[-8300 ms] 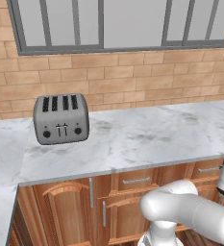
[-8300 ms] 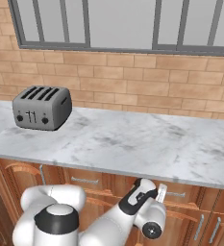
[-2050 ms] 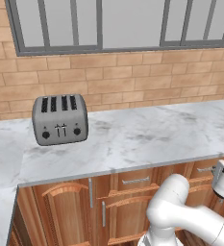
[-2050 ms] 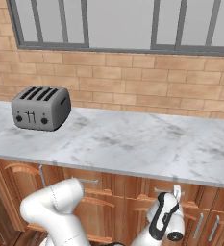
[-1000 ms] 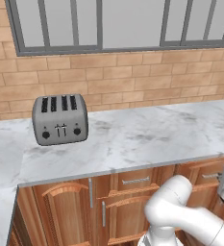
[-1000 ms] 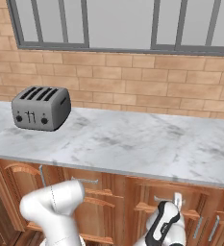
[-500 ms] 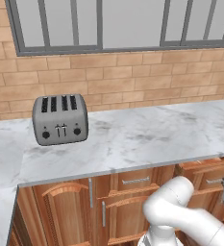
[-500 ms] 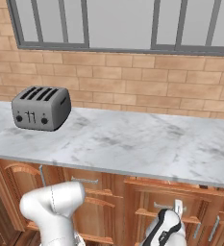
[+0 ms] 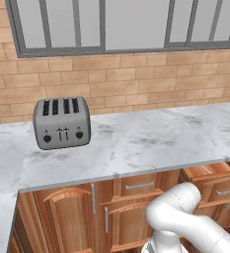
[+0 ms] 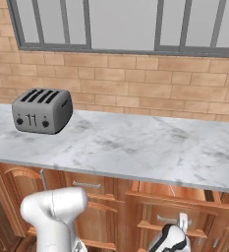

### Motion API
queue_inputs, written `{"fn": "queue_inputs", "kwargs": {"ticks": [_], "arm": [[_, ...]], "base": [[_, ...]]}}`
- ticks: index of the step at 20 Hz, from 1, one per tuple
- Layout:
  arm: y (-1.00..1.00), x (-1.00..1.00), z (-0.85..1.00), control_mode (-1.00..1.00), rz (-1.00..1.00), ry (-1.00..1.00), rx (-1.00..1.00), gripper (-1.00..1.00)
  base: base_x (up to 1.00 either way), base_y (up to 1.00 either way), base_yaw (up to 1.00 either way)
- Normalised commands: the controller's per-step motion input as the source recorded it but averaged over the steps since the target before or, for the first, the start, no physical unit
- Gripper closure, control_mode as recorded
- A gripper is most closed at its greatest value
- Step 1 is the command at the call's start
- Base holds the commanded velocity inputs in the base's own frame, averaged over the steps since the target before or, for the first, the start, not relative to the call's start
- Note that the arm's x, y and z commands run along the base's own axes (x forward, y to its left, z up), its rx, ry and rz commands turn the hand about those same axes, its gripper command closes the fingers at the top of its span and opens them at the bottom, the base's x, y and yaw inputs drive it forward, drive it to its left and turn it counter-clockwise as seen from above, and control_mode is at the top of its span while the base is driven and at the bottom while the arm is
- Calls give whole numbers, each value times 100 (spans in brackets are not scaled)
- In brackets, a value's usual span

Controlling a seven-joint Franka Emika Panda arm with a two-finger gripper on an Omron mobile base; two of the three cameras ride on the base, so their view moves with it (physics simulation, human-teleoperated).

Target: Take a straw from the drawer in front and place it inside the glass cup on the dining counter.

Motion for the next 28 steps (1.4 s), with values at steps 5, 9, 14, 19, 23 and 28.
{"fn": "queue_inputs", "kwargs": {"ticks": [5,9,14,19,23,28], "arm": [[-17,-46,-3,-100,0,0,0,100],[-16,-45,-3,-100,0,0,0,100],[-10,-31,-6,-100,0,0,0,100],[-1,-3,-11,-100,0,0,0,100],[0,-1,-14,-100,0,0,0,-100],[0,-2,-11,-100,0,4,0,-100]], "base": [[0,0,0],[0,0,0],[0,0,0],[0,0,0],[0,0,0],[0,0,0]]}}
